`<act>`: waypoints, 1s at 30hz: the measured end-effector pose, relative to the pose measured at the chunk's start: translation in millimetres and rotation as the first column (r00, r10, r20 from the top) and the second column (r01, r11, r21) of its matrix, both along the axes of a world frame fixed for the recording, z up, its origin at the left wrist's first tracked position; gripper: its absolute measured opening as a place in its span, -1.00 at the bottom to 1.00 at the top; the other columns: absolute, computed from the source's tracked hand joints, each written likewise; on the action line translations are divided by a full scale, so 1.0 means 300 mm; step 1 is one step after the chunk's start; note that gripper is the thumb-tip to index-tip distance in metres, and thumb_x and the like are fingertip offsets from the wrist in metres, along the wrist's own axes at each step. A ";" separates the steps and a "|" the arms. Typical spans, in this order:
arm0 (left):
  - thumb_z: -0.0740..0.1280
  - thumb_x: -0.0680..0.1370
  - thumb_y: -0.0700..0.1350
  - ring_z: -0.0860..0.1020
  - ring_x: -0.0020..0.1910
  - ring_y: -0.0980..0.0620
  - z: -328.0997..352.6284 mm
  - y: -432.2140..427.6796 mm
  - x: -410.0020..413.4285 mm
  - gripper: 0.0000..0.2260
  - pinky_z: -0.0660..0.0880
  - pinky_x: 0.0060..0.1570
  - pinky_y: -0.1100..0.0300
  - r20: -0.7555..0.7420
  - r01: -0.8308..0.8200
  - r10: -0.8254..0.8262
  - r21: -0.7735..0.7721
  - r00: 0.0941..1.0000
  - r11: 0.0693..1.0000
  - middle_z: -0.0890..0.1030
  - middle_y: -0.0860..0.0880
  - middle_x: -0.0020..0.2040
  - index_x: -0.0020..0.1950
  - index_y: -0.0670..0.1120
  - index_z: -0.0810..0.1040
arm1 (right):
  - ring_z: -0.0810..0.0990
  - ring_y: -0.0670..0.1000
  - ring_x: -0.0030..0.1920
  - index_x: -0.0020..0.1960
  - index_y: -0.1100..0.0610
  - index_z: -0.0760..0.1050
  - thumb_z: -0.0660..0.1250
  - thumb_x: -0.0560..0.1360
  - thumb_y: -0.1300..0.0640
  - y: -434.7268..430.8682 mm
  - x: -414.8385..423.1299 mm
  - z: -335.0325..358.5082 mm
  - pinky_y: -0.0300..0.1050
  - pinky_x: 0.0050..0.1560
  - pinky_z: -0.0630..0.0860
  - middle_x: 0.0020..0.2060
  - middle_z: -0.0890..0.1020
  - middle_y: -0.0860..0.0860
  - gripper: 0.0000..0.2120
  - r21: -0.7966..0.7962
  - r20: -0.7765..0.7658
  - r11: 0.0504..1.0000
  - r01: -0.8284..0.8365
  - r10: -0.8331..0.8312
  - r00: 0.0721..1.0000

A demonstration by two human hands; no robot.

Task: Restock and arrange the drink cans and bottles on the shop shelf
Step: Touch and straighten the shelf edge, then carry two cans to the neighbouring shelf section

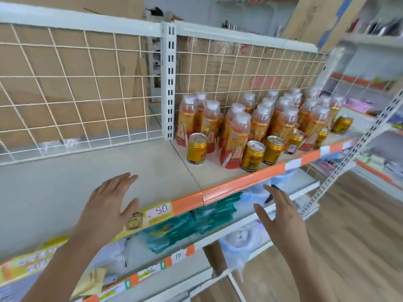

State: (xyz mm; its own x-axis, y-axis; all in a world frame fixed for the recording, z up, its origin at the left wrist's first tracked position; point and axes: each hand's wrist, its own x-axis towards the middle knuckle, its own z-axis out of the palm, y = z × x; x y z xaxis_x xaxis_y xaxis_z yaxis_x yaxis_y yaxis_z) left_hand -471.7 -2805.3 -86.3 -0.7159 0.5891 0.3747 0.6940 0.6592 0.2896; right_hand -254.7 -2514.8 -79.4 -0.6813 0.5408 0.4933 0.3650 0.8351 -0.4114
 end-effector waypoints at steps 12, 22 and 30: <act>0.34 0.50 -0.02 0.35 0.34 -0.01 0.029 0.538 -0.328 -0.46 0.28 0.27 0.11 0.283 0.186 -0.248 0.229 0.927 0.955 0.36 -0.02 0.38 0.45 -0.06 0.27 | 0.49 0.07 0.19 0.44 0.08 0.21 0.37 0.48 0.04 0.336 -0.334 0.011 -0.14 -0.14 0.39 0.30 0.44 0.05 -0.39 -0.237 0.065 0.954 0.184 -0.173 0.983; 0.54 0.26 0.10 0.48 0.14 0.03 -0.061 0.798 -0.396 -0.28 0.43 0.07 0.16 0.503 0.071 -0.275 0.388 0.819 0.919 0.47 0.06 0.14 0.30 -0.06 0.31 | 0.35 0.08 0.35 0.48 0.10 0.11 0.55 0.30 0.08 0.482 -0.530 -0.020 0.01 0.29 0.39 0.36 0.36 0.06 -0.10 -0.484 0.058 0.856 0.182 -0.176 0.983; 0.55 0.28 0.04 0.48 0.08 0.09 -0.079 0.800 -0.405 -0.34 0.46 0.03 0.17 0.463 0.076 -0.289 0.426 0.838 0.902 0.47 0.10 0.09 0.27 -0.03 0.32 | 0.51 -0.02 0.09 0.31 0.06 0.33 0.57 0.27 0.16 0.447 -0.511 0.010 -0.18 0.02 0.47 0.10 0.52 -0.04 -0.31 -0.481 -0.158 0.868 0.127 -0.228 0.961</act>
State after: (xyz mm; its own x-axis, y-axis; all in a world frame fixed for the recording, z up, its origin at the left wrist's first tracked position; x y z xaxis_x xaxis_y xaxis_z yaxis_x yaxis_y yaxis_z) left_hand -593.1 -2565.4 -109.9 -0.7576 0.6178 0.2106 0.4748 0.3003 0.8273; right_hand -408.0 -2380.8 -76.4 -0.4642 0.8426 0.2732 0.3551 0.4596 -0.8141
